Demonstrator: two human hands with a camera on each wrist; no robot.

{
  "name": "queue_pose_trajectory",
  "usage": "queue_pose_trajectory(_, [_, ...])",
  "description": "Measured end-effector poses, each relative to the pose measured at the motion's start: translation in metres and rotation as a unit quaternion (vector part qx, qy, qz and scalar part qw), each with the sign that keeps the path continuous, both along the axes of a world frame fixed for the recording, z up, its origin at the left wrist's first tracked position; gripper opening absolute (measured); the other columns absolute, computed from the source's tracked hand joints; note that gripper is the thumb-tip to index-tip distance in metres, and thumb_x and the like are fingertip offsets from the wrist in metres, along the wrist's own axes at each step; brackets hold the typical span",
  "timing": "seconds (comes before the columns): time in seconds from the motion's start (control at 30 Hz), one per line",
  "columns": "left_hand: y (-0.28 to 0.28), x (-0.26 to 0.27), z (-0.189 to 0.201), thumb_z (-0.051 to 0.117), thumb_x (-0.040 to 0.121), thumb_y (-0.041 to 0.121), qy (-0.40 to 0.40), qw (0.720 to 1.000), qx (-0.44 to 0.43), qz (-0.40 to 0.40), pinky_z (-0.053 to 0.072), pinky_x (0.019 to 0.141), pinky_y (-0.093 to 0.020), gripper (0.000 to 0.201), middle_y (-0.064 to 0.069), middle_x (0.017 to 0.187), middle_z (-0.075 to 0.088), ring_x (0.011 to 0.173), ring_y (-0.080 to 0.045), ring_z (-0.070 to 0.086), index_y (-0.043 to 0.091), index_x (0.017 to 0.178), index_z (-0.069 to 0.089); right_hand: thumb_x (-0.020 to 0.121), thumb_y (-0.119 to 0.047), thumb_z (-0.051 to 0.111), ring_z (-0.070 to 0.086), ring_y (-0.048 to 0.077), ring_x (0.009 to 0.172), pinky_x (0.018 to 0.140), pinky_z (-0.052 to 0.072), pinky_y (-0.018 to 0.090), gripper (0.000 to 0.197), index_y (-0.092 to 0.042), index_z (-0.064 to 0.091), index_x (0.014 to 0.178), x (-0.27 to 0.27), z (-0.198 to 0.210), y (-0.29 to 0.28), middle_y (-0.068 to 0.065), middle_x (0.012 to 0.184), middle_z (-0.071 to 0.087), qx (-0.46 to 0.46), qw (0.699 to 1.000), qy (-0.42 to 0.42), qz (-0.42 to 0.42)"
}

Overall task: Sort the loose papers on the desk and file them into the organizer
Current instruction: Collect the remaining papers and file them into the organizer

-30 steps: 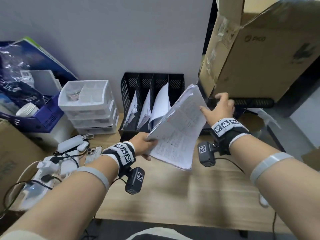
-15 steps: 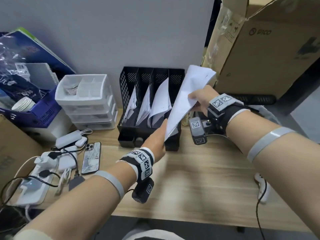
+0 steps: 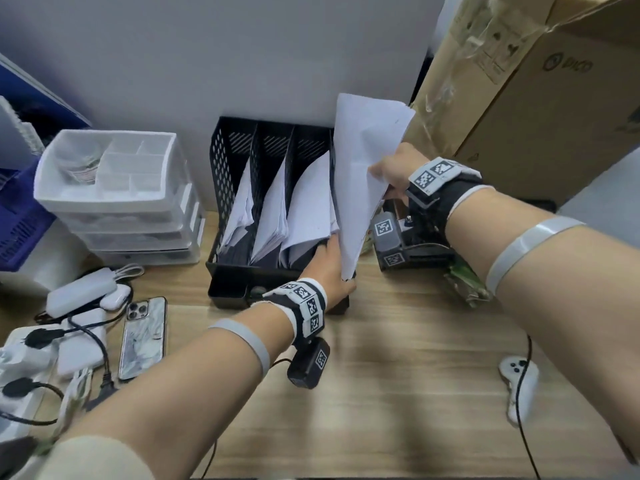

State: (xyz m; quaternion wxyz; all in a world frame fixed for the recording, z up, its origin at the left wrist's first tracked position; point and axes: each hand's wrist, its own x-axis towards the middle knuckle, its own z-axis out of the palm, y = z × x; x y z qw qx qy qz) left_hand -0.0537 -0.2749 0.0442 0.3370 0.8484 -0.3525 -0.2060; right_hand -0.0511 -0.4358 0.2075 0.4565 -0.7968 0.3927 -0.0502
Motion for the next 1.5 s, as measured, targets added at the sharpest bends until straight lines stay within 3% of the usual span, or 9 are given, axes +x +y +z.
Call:
queue_pose_trajectory(0.27, [-0.033, 0.032, 0.008, 0.058, 0.084, 0.056, 0.145, 0.989, 0.034, 0.024, 0.04, 0.114, -0.047, 0.106, -0.017, 0.156, 0.042, 0.133, -0.037, 0.052, 0.033, 0.158, -0.014, 0.081, -0.011, 0.058, 0.066, 0.033, 0.098, 0.09, 0.055, 0.044, 0.036, 0.002, 0.06, 0.115, 0.011, -0.034, 0.006, 0.018, 0.11, 0.068, -0.028, 0.997, -0.028, -0.066])
queue_pose_trajectory(0.4, [-0.041, 0.039, -0.01, 0.058, 0.085, 0.055, 0.053, 0.996, 0.072, 0.007, 0.028, 0.12, -0.053, 0.107, -0.013, 0.169, 0.011, 0.15, -0.037, 0.029, 0.044, 0.152, -0.025, 0.084, -0.01, 0.06, 0.063, 0.032, 0.108, 0.097, 0.052, 0.044, 0.04, 0.001, 0.054, 0.122, -0.002, -0.05, 0.015, 0.014, 0.114, 0.065, 0.015, 0.988, -0.085, -0.13])
queue_pose_trajectory(0.67, [-0.035, 0.043, -0.019, 0.06, 0.084, 0.043, -0.007, 0.998, 0.027, -0.05, 0.061, 0.075, -0.051, 0.11, -0.019, 0.124, 0.06, 0.075, -0.04, 0.069, 0.064, 0.135, -0.035, 0.088, -0.008, 0.059, 0.061, 0.027, 0.095, 0.087, 0.051, 0.033, 0.008, -0.011, 0.052, 0.087, -0.019, -0.055, 0.011, 0.007, 0.099, 0.061, 0.029, 0.978, -0.118, -0.17])
queue_pose_trajectory(0.77, [-0.029, 0.045, -0.018, 0.06, 0.082, 0.039, -0.064, 0.997, 0.029, -0.029, 0.061, 0.065, -0.046, 0.111, -0.014, 0.089, 0.066, 0.061, -0.032, 0.065, 0.056, 0.144, -0.03, 0.083, -0.008, 0.065, 0.065, 0.029, 0.101, 0.095, 0.053, 0.04, 0.026, -0.002, 0.061, 0.108, -0.014, -0.053, 0.009, 0.01, 0.106, 0.068, 0.032, 0.977, -0.134, -0.163])
queue_pose_trajectory(0.93, [-0.025, 0.043, -0.009, 0.056, 0.087, 0.02, -0.114, 0.991, 0.06, -0.015, 0.052, 0.098, -0.048, 0.103, -0.021, 0.153, 0.04, 0.12, -0.041, 0.057, 0.043, 0.154, -0.02, 0.083, -0.022, 0.07, 0.062, 0.026, 0.105, 0.093, 0.052, 0.039, 0.04, -0.003, 0.057, 0.116, -0.007, -0.05, 0.009, 0.008, 0.113, 0.066, 0.044, 0.982, -0.123, -0.139])
queue_pose_trajectory(1.1, [-0.025, 0.051, 0.0, 0.032, 0.107, 0.026, -0.046, 0.964, 0.258, -0.05, 0.043, 0.105, -0.046, 0.047, -0.023, 0.142, 0.055, 0.13, -0.04, 0.053, -0.003, 0.143, 0.043, 0.089, -0.013, 0.065, 0.063, 0.023, 0.103, 0.094, 0.053, 0.04, 0.022, -0.008, 0.064, 0.111, 0.002, -0.043, 0.015, 0.006, 0.108, 0.068, 0.034, 0.985, -0.154, -0.074])
queue_pose_trajectory(1.23, [-0.033, 0.059, -0.006, 0.037, 0.106, 0.036, -0.014, 0.974, 0.227, -0.022, 0.025, 0.121, -0.045, 0.062, -0.02, 0.162, 0.029, 0.148, -0.036, 0.032, 0.005, 0.157, 0.018, 0.09, -0.013, 0.064, 0.059, 0.015, 0.095, 0.083, 0.045, 0.023, 0.019, -0.011, 0.064, 0.108, -0.003, -0.052, 0.019, -0.001, 0.098, 0.063, 0.024, 0.988, -0.139, -0.057])
queue_pose_trajectory(1.37, [-0.039, 0.06, -0.025, 0.047, 0.084, 0.061, 0.019, 0.997, 0.068, 0.043, 0.036, 0.115, -0.054, 0.093, -0.021, 0.153, 0.041, 0.139, -0.04, 0.043, 0.044, 0.154, -0.011, 0.082, -0.028, 0.063, 0.067, 0.03, 0.098, 0.09, 0.055, 0.042, 0.039, -0.008, 0.063, 0.116, -0.003, -0.082, 0.015, 0.008, 0.104, 0.071, 0.001, 0.999, -0.011, -0.048])
queue_pose_trajectory(1.5, [-0.039, 0.055, -0.01, 0.062, 0.094, 0.034, 0.08, 0.995, 0.057, -0.002, 0.044, 0.111, -0.048, 0.099, -0.012, 0.156, 0.039, 0.132, -0.032, 0.054, 0.044, 0.155, -0.015, 0.081, -0.028, 0.054, 0.067, 0.042, 0.089, 0.079, 0.056, 0.056, 0.04, 0.005, 0.065, 0.1, -0.008, -0.098, 0.013, 0.028, 0.096, 0.069, -0.016, 0.999, 0.002, -0.031])
